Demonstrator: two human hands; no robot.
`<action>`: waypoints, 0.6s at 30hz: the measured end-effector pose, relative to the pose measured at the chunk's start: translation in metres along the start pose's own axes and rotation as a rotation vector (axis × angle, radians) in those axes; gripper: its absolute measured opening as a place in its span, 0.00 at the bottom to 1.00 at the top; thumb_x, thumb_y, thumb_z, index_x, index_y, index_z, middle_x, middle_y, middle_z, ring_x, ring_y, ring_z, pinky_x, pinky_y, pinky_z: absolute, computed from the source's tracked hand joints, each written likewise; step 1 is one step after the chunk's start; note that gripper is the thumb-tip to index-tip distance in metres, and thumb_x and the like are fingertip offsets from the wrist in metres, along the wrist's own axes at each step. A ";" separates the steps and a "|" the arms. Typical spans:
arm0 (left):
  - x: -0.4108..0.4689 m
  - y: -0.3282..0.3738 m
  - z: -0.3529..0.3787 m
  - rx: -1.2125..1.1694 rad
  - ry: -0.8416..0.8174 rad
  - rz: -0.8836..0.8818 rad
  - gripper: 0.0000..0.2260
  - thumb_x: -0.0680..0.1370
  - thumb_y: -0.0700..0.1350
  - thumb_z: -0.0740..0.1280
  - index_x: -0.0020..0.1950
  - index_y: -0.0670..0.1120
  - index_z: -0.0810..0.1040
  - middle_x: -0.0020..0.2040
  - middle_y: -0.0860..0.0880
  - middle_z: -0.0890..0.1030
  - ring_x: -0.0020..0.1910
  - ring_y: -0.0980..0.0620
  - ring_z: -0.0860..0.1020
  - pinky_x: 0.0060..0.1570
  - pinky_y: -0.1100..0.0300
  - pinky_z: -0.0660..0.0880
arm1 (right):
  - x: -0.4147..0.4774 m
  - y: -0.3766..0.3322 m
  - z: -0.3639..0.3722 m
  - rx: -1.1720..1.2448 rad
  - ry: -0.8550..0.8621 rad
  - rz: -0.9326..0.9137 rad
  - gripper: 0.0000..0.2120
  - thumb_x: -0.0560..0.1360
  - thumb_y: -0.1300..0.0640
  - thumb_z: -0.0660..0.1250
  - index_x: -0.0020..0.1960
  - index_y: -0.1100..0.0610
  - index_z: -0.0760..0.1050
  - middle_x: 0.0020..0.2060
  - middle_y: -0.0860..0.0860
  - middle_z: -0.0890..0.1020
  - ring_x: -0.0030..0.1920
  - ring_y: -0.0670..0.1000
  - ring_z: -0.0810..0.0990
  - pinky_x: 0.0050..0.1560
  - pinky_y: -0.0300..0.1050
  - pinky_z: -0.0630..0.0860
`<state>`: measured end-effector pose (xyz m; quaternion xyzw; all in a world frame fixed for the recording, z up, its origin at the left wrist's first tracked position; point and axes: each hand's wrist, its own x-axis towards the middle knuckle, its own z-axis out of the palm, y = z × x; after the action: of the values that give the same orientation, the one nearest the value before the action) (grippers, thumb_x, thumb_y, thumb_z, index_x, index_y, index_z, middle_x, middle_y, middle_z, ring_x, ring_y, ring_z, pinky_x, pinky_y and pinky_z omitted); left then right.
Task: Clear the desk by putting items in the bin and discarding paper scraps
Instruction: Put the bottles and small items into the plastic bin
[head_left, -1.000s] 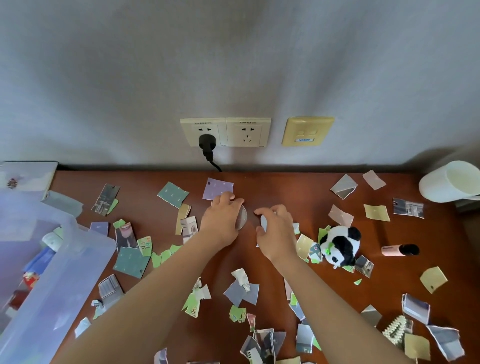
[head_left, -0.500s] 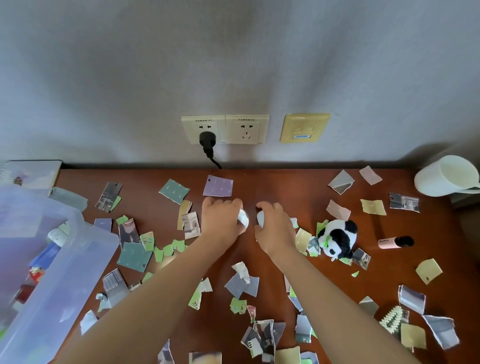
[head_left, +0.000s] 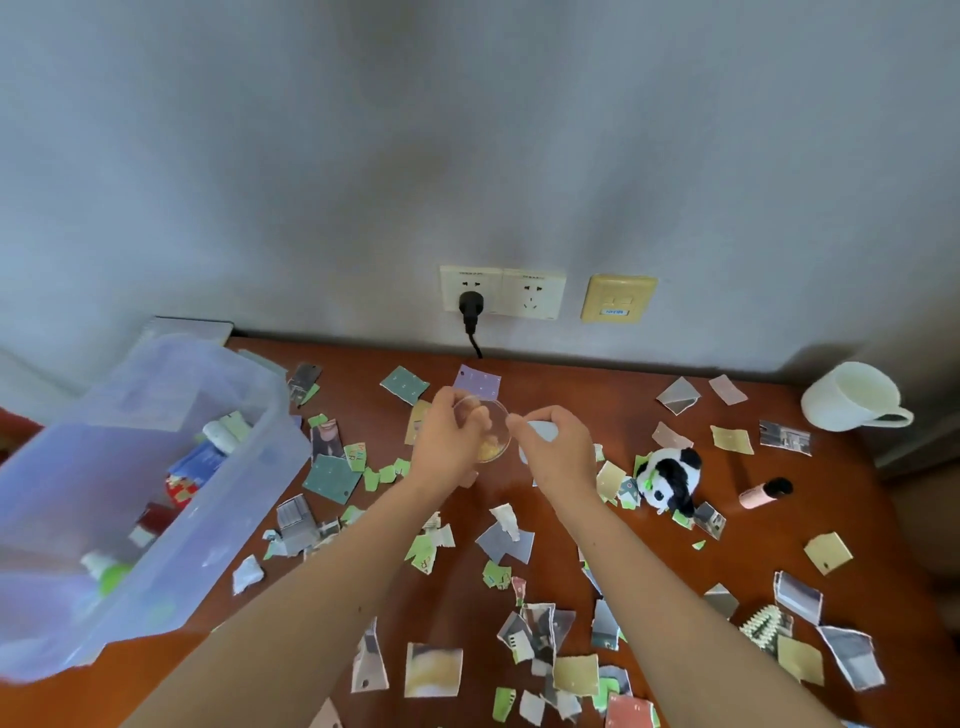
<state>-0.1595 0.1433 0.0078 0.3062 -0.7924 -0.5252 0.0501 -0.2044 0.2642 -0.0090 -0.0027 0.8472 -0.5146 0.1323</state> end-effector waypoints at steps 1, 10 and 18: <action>-0.008 0.001 -0.008 -0.047 0.017 -0.014 0.05 0.80 0.43 0.61 0.56 0.46 0.71 0.45 0.54 0.78 0.40 0.62 0.77 0.29 0.73 0.71 | -0.007 -0.009 0.002 0.026 -0.009 -0.006 0.10 0.75 0.49 0.70 0.39 0.53 0.77 0.36 0.44 0.78 0.39 0.44 0.75 0.37 0.39 0.70; -0.063 -0.013 -0.086 -0.253 0.249 -0.036 0.05 0.82 0.45 0.57 0.54 0.46 0.70 0.45 0.50 0.77 0.43 0.54 0.75 0.40 0.60 0.75 | -0.064 -0.075 0.047 0.224 -0.152 -0.028 0.18 0.81 0.48 0.59 0.37 0.54 0.77 0.36 0.53 0.77 0.36 0.52 0.75 0.35 0.46 0.72; -0.079 -0.054 -0.180 -0.341 0.477 -0.114 0.07 0.83 0.43 0.54 0.51 0.47 0.71 0.45 0.45 0.80 0.50 0.44 0.78 0.53 0.49 0.77 | -0.105 -0.118 0.135 0.177 -0.371 -0.007 0.18 0.82 0.49 0.54 0.43 0.55 0.76 0.39 0.56 0.78 0.36 0.54 0.75 0.25 0.38 0.68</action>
<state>-0.0003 0.0274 0.0605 0.4520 -0.6401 -0.5661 0.2561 -0.0880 0.1061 0.0584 -0.0889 0.7599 -0.5779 0.2841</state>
